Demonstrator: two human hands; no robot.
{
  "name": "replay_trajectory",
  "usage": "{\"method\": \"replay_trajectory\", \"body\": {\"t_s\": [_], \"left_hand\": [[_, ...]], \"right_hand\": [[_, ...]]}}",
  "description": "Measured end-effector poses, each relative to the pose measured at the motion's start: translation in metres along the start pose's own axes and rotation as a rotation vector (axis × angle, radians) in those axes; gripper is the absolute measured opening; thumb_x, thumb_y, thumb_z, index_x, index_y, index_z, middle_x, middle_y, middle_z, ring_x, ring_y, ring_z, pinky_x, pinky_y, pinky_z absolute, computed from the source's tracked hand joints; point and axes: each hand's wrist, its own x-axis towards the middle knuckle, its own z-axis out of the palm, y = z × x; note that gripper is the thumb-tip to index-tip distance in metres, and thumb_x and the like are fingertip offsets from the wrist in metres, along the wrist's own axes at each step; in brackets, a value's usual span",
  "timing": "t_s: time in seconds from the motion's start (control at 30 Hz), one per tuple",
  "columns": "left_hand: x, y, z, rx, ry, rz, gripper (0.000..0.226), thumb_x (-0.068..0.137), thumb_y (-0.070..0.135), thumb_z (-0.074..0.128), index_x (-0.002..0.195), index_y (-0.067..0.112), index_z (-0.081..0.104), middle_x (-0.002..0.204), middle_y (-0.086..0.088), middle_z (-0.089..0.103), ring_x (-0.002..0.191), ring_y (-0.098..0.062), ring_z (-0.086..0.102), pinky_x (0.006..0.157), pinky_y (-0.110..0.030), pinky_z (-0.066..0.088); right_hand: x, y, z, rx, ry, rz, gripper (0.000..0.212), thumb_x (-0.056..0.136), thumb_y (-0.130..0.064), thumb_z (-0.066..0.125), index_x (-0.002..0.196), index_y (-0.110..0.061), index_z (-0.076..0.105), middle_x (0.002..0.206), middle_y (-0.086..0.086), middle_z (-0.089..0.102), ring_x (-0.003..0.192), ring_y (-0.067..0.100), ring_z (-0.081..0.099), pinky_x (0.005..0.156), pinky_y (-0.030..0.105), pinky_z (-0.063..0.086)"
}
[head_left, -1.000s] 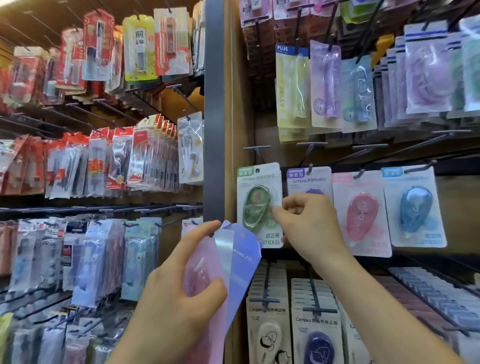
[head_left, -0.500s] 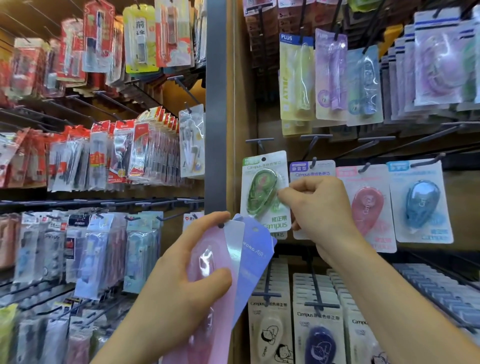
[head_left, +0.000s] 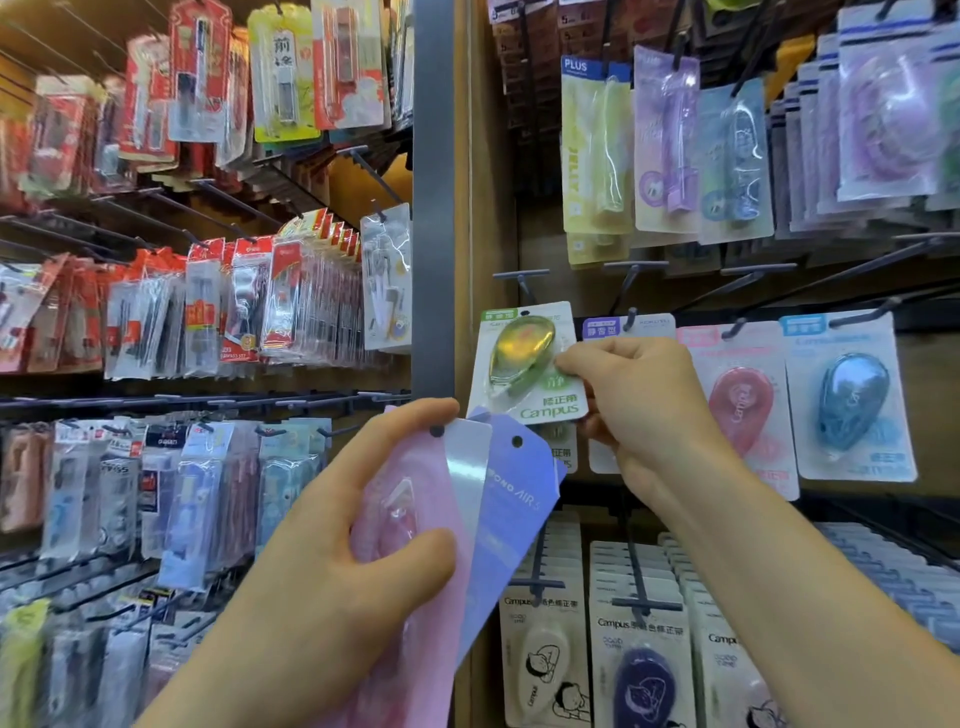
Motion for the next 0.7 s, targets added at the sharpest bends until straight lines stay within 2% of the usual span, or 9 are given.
{"method": "replay_trajectory", "body": {"t_s": [0.07, 0.13, 0.17, 0.2, 0.3, 0.4, 0.53, 0.63, 0.7], "left_hand": [[0.0, 0.005, -0.002, 0.0, 0.001, -0.018, 0.07, 0.063, 0.026, 0.059, 0.118, 0.068, 0.046, 0.109, 0.033, 0.063, 0.075, 0.005, 0.065, 0.066, -0.01, 0.048], [0.005, 0.004, -0.004, -0.007, -0.004, -0.073, 0.077, 0.061, 0.03, 0.062, 0.119, 0.074, 0.037, 0.096, 0.013, 0.071, 0.071, -0.014, 0.07, 0.067, -0.031, 0.058], [0.009, 0.002, -0.005, -0.026, -0.007, -0.105, 0.083, 0.058, 0.033, 0.065, 0.122, 0.075, 0.033, 0.093, 0.004, 0.072, 0.074, -0.024, 0.072, 0.071, -0.045, 0.059], [0.014, -0.001, -0.004, -0.026, -0.003, -0.128, 0.087, 0.055, 0.036, 0.066, 0.124, 0.074, 0.03, 0.094, 0.003, 0.073, 0.078, -0.028, 0.072, 0.074, -0.05, 0.058], [0.036, -0.009, 0.001, 0.047, 0.012, -0.114, 0.07, 0.055, 0.029, 0.066, 0.12, 0.05, 0.048, 0.089, 0.011, 0.071, 0.077, -0.015, 0.07, 0.063, -0.031, 0.057], [0.057, -0.011, 0.004, 0.035, 0.029, -0.11, 0.042, 0.056, 0.023, 0.066, 0.098, 0.027, 0.061, 0.082, 0.012, 0.072, 0.069, -0.008, 0.068, 0.058, -0.02, 0.053], [0.067, -0.015, 0.007, 0.013, 0.006, -0.083, 0.041, 0.057, 0.02, 0.065, 0.098, 0.025, 0.061, 0.085, 0.001, 0.07, 0.067, -0.01, 0.063, 0.06, -0.023, 0.052], [0.067, -0.016, 0.005, -0.005, -0.021, -0.059, 0.044, 0.06, 0.019, 0.066, 0.102, 0.03, 0.06, 0.091, -0.003, 0.07, 0.076, -0.022, 0.068, 0.068, -0.033, 0.056], [0.068, -0.017, 0.003, -0.026, -0.064, -0.062, 0.046, 0.061, 0.018, 0.066, 0.104, 0.034, 0.06, 0.095, -0.005, 0.071, 0.082, -0.026, 0.069, 0.068, -0.031, 0.056]], "right_hand": [[0.001, 0.001, -0.002, -0.06, 0.035, -0.059, 0.018, 0.088, -0.013, 0.065, 0.073, -0.002, 0.067, 0.066, 0.01, 0.073, 0.052, 0.021, 0.068, 0.04, 0.022, 0.045], [0.002, 0.005, -0.002, -0.122, 0.055, -0.103, 0.018, 0.088, -0.01, 0.065, 0.074, 0.001, 0.066, 0.063, 0.01, 0.071, 0.041, 0.009, 0.06, 0.037, 0.02, 0.043], [0.002, 0.007, -0.002, -0.162, 0.062, -0.128, 0.017, 0.087, -0.01, 0.065, 0.075, 0.003, 0.065, 0.064, 0.011, 0.069, 0.04, 0.007, 0.058, 0.036, 0.022, 0.043], [0.003, 0.01, -0.001, -0.205, 0.069, -0.158, 0.017, 0.086, -0.01, 0.065, 0.074, 0.003, 0.065, 0.063, 0.012, 0.068, 0.042, 0.01, 0.057, 0.038, 0.027, 0.046], [0.005, 0.017, -0.001, -0.276, 0.071, -0.196, 0.018, 0.086, -0.013, 0.066, 0.07, -0.003, 0.063, 0.065, 0.015, 0.068, 0.053, 0.025, 0.063, 0.049, 0.042, 0.053], [0.007, 0.021, -0.003, -0.265, 0.024, -0.14, 0.02, 0.089, -0.02, 0.067, 0.071, -0.011, 0.063, 0.069, 0.008, 0.071, 0.058, 0.024, 0.07, 0.044, 0.031, 0.05], [0.006, 0.021, -0.006, -0.238, 0.002, -0.104, 0.022, 0.09, -0.019, 0.067, 0.07, -0.013, 0.062, 0.068, 0.006, 0.07, 0.055, 0.021, 0.07, 0.039, 0.022, 0.042], [0.003, 0.02, -0.007, -0.202, -0.021, -0.087, 0.019, 0.09, -0.013, 0.065, 0.073, -0.005, 0.065, 0.066, 0.009, 0.069, 0.049, 0.018, 0.067, 0.038, 0.023, 0.043], [0.001, 0.019, -0.006, -0.194, -0.03, -0.081, 0.018, 0.091, -0.012, 0.063, 0.077, -0.001, 0.064, 0.062, 0.004, 0.065, 0.044, 0.01, 0.062, 0.039, 0.023, 0.044]]}}
